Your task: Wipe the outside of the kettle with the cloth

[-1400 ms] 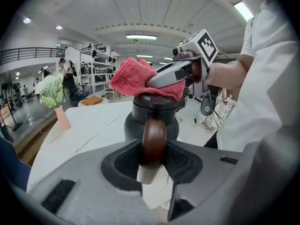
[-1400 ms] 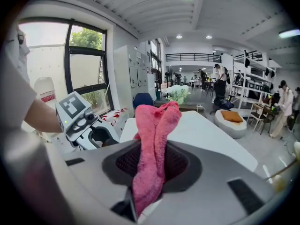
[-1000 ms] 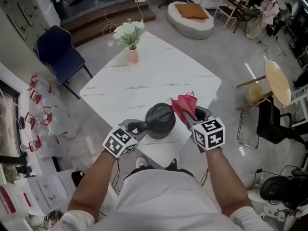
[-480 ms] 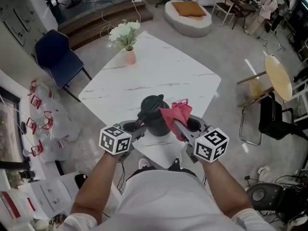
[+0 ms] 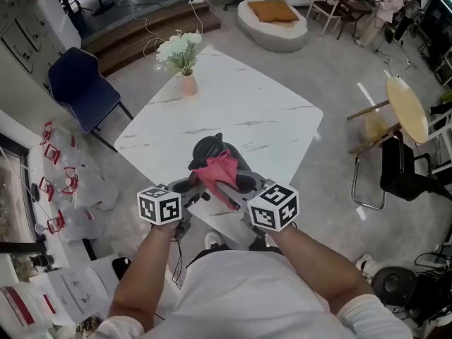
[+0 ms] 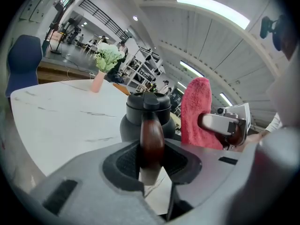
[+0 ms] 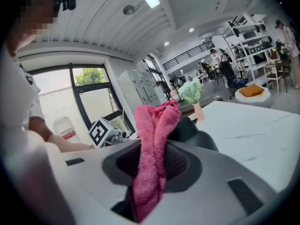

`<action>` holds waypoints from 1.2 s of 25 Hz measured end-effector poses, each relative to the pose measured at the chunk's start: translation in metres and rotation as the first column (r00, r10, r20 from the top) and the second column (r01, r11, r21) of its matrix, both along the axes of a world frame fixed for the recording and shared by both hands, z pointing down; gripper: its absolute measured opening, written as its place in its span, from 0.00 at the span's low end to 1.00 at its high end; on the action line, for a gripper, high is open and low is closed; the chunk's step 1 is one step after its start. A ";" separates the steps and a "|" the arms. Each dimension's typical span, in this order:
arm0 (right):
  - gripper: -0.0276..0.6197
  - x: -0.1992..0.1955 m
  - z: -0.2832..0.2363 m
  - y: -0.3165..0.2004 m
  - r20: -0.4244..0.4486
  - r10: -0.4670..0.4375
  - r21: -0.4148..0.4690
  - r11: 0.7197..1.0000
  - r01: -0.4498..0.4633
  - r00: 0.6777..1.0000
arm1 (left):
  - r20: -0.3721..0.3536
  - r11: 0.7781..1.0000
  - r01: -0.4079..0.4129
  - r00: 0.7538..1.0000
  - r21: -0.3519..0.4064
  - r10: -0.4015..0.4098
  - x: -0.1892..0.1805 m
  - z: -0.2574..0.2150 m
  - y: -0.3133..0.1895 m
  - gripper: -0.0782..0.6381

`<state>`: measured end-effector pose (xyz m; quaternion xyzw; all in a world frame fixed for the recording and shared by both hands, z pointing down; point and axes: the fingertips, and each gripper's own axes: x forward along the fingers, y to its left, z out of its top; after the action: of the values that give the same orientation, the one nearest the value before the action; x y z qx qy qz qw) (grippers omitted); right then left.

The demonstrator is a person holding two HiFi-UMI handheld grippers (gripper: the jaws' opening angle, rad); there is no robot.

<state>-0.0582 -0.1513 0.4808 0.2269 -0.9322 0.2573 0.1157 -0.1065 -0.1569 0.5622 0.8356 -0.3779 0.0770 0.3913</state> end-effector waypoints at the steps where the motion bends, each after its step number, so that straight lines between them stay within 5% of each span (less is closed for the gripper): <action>1: 0.21 -0.004 0.002 -0.002 -0.001 -0.001 -0.007 1.000 0.001 1.000 | -0.005 1.000 0.005 1.000 -0.003 -0.005 -0.001 0.001 0.000 0.26; 11: 0.21 0.007 0.050 0.002 -0.183 -0.009 -0.055 0.998 -0.001 0.983 | -0.002 1.000 0.010 1.000 -0.009 -0.010 -0.004 0.005 0.002 0.26; 30: 0.21 0.064 0.146 0.028 -0.314 -0.017 -0.218 0.974 -0.055 0.949 | 0.107 0.999 -0.022 0.994 -0.044 0.026 -0.012 0.028 0.022 0.26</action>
<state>0.0059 -0.1234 0.6265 0.2595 -0.8646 0.3226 0.2848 -0.1188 -0.1351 0.5900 0.8261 -0.3867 0.1347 0.3871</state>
